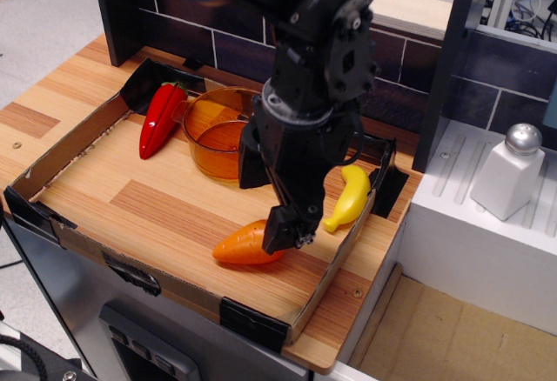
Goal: Put carrot in pot
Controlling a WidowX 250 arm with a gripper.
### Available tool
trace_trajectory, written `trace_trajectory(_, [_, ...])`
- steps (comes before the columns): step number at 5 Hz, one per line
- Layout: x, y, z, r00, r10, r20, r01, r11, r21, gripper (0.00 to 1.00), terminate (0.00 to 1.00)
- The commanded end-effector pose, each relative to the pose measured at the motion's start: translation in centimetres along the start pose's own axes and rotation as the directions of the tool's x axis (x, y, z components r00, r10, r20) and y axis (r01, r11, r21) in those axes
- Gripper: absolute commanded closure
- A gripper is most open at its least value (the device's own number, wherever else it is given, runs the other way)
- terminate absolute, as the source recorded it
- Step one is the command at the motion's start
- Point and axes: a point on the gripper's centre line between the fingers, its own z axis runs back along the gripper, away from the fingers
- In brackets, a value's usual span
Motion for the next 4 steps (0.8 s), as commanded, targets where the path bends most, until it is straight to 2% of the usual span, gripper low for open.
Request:
trace_trajectory(1, [-1.4, -0.1, -2.2, 0.999, -0.024, -0.04, 0.025, 0.999, 0.023, 0.0, 0.0])
trace_trajectory(2, [-1.6, 0.3, -3.5, 0.998, -0.017, -0.054, 0.019, 0.999, 0.033, 0.0, 0.0])
trace_trajectory(3, [-1.6, 0.1, -3.7, 0.999, -0.016, -0.051, 0.018, 0.999, 0.04, 0.0, 0.0])
trace_trajectory(4, [-1.5, 0.2, -3.6, 0.999, 0.012, -0.036, -0.011, 1.0, 0.029, 1.0, 0.0])
